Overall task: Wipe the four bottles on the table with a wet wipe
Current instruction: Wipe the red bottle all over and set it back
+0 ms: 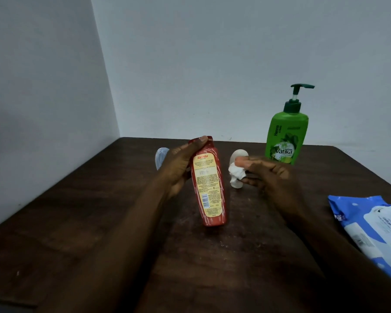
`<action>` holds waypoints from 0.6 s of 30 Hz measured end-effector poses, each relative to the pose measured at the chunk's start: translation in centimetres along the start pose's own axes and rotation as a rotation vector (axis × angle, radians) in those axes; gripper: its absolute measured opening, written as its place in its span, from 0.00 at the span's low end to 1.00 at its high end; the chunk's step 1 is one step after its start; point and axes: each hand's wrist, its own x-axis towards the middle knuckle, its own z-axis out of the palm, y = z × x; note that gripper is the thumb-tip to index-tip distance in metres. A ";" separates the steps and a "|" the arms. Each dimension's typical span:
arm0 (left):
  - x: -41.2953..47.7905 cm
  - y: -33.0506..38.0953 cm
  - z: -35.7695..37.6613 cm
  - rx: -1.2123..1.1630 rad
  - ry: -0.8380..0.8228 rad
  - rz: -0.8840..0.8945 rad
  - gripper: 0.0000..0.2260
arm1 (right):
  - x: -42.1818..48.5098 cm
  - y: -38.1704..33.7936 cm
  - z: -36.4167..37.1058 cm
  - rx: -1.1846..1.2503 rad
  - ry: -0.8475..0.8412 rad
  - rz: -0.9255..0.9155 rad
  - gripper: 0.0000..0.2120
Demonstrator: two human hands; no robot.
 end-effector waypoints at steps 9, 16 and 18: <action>0.4 -1.2 0.4 -0.199 -0.145 -0.077 0.16 | 1.2 -1.6 2.5 -0.462 0.038 -0.244 0.15; 0.3 -1.3 0.5 -0.215 -0.212 -0.053 0.15 | 4.7 -2.6 4.1 -0.670 0.014 -0.429 0.09; 0.2 -1.3 0.5 -0.222 -0.214 -0.048 0.14 | 5.0 -2.5 4.3 -0.742 -0.015 -0.495 0.08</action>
